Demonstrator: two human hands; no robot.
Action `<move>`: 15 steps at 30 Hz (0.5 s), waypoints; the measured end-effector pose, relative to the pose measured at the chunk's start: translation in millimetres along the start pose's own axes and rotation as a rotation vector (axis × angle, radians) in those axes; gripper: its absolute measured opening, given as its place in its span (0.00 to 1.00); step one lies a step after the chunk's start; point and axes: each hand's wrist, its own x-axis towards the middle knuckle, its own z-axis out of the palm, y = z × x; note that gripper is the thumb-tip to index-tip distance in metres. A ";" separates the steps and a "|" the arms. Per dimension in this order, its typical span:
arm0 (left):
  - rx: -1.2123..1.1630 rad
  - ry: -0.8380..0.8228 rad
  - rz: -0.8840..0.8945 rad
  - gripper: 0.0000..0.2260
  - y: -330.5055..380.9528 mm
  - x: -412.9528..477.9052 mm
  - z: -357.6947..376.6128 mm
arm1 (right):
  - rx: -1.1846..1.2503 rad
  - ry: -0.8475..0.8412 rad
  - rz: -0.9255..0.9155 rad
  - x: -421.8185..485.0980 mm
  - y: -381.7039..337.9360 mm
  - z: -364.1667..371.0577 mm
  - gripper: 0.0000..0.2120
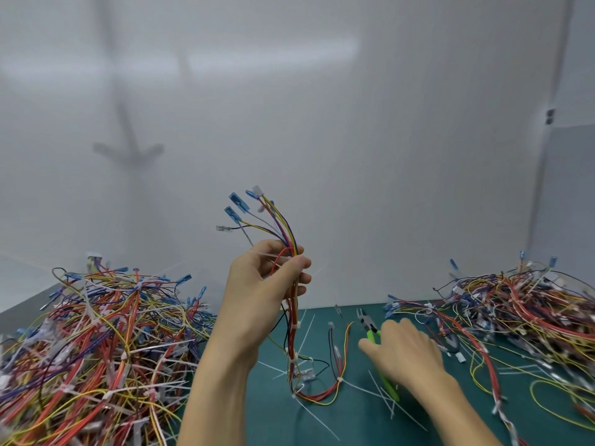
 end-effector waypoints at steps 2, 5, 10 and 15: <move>0.003 -0.001 0.003 0.05 -0.2 -0.2 0.0 | 0.103 0.024 0.020 0.8 -1.5 -3.1 0.17; -0.001 -0.003 0.006 0.05 -0.6 -0.2 -0.3 | 0.290 0.052 0.011 4.5 -4.5 -10.4 0.16; -0.033 -0.029 -0.002 0.05 -1.7 0.1 -2.0 | 0.608 0.154 -0.072 4.1 -15.9 -25.9 0.13; -0.077 -0.074 -0.042 0.07 -3.6 0.4 -3.3 | 0.811 0.168 -0.101 0.3 -22.7 -40.4 0.14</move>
